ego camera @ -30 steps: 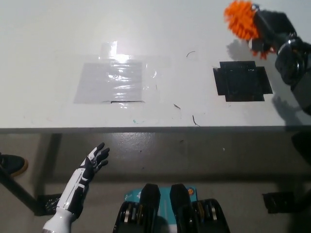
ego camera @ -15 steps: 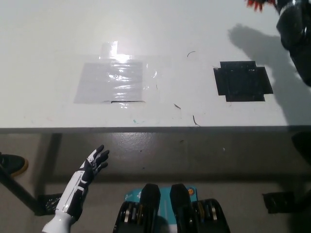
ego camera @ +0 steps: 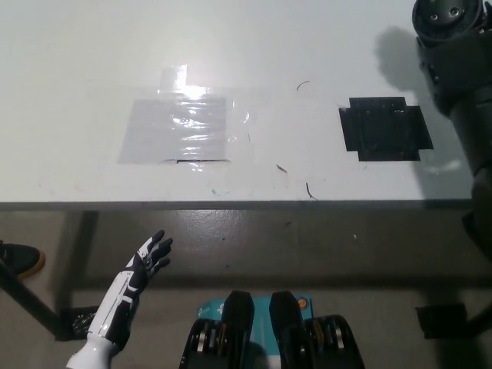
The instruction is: The robot uses it right hand to pick up an extended orange duster kept in the middle of the desk and presses its handle against the desk to collapse it
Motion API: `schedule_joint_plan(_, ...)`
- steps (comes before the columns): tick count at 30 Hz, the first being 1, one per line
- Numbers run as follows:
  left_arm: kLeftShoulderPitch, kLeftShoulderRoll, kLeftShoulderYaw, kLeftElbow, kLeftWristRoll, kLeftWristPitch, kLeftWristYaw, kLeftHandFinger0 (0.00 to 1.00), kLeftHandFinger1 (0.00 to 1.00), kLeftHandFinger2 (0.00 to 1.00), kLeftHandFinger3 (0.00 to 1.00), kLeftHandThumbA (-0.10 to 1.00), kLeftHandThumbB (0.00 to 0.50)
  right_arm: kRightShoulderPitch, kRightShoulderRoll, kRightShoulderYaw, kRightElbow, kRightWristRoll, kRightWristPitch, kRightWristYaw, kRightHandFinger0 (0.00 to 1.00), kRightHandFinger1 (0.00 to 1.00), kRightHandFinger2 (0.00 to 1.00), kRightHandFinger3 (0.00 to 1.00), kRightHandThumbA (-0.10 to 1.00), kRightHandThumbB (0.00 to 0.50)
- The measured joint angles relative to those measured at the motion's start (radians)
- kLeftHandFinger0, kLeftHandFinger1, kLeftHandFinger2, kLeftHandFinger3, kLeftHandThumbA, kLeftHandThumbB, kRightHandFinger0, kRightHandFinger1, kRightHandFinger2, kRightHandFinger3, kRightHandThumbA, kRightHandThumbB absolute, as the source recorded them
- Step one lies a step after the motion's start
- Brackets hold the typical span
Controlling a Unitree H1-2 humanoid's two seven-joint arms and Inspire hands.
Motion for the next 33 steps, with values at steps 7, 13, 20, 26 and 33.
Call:
schedule_joint_plan(7, 0.0, 0.0, 0.0, 0.0, -0.001, 0.0, -0.002, 1.0, 1.0, 1.0, 1.0, 1.0, 0.15, 0.015, 0.019, -0.042, 0.048, 0.051, -0.038, -0.048, 0.0, 0.03, 0.45, 0.51, -0.1, 0.144)
schedule_joint_plan(13, 0.001, 0.0, 0.0, 0.0, 0.0, 0.0, -0.002, 1.0, 1.0, 1.0, 1.0, 1.0, 0.158, 0.04, 0.038, -0.073, 0.105, 0.093, -0.079, -0.096, 0.0, 0.0, 0.38, 0.47, -0.1, 0.133)
schedule_joint_plan(20, 0.0, 0.0, 0.001, 0.0, -0.001, -0.001, -0.002, 1.0, 1.0, 1.0, 1.0, 1.0, 0.151, 0.064, 0.056, -0.114, 0.109, 0.149, -0.088, -0.118, 0.0, 0.0, 0.38, 0.47, -0.1, 0.116)
schedule_joint_plan(26, 0.0, 0.0, 0.001, 0.0, -0.001, -0.003, -0.002, 1.0, 1.0, 1.0, 1.0, 1.0, 0.145, 0.088, 0.065, -0.123, 0.109, 0.186, -0.096, -0.131, 0.0, 0.02, 0.4, 0.47, -0.1, 0.133)
schedule_joint_plan(33, 0.0, 0.0, 0.003, 0.0, -0.001, -0.004, -0.002, 1.0, 1.0, 1.0, 1.0, 1.0, 0.142, 0.116, 0.078, -0.12, 0.108, 0.203, -0.105, -0.153, 0.0, 0.03, 0.37, 0.39, -0.1, 0.148)
